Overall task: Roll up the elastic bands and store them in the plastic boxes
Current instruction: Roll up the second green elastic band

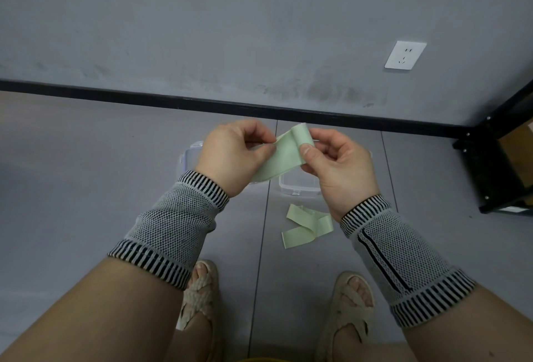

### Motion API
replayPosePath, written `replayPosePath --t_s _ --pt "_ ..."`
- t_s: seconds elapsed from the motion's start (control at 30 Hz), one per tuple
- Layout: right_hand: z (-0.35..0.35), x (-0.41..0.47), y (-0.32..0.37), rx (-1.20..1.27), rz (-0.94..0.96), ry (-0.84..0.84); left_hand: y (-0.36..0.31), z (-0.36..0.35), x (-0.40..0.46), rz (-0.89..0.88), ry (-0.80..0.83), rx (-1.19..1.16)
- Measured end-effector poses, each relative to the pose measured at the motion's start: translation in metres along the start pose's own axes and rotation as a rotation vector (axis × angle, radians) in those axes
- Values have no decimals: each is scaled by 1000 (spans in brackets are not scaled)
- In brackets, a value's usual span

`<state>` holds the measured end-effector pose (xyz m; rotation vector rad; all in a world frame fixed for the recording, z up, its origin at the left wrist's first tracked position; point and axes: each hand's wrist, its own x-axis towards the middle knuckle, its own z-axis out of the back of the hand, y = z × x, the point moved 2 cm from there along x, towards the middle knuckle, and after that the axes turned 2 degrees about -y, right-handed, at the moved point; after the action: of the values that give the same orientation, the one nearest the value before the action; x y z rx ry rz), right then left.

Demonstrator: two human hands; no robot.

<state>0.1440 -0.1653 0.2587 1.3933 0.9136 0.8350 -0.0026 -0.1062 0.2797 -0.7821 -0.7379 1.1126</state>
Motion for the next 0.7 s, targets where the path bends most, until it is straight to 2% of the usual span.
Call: replayPosePath --t_s 0.3,0.4,0.5,0.6,0.7 --pt "2 0 1 -41 32 62 1 2 1 95 137 70" --pt "4 1 4 -41 26 94 -1 7 -1 156 227 -108" --pt "6 1 5 -45 -8 131 -4 12 -1 145 322 -236" --pt "7 2 3 16 -71 142 -2 14 -3 156 355 -152" --pt "6 2 2 46 -88 135 3 15 -1 157 286 -24"
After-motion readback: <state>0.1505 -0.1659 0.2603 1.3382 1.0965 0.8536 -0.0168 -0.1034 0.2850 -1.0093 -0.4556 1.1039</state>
